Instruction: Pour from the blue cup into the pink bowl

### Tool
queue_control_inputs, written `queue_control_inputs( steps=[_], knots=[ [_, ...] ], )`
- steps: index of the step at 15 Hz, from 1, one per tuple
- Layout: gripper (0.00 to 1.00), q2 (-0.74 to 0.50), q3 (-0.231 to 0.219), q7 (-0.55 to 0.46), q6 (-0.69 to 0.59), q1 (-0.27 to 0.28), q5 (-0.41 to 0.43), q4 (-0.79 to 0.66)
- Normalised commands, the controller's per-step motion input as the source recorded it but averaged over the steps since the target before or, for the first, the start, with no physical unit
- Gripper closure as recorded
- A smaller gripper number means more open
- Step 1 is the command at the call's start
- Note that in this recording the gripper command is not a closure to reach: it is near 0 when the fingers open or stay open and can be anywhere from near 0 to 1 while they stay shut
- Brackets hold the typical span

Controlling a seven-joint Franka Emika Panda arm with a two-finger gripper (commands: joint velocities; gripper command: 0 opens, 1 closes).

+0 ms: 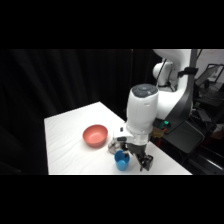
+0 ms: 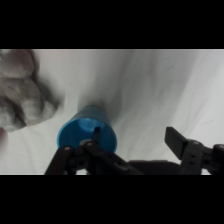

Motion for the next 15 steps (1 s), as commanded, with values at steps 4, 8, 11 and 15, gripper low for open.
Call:
queue_control_inputs(
  steps=[4,8,11,15],
  knots=[
    [1.0,0.12,-0.233,0.24,0.15,0.218,-0.218,0.07],
    [1.0,-0.01,-0.171,0.18,0.05,0.15,-0.17,0.07],
    [0.71,-0.03,-0.222,0.26,0.05,0.187,-0.266,0.03],
    [0.1,-0.13,-0.274,0.32,0.02,0.184,-0.312,-0.05]
  ],
)
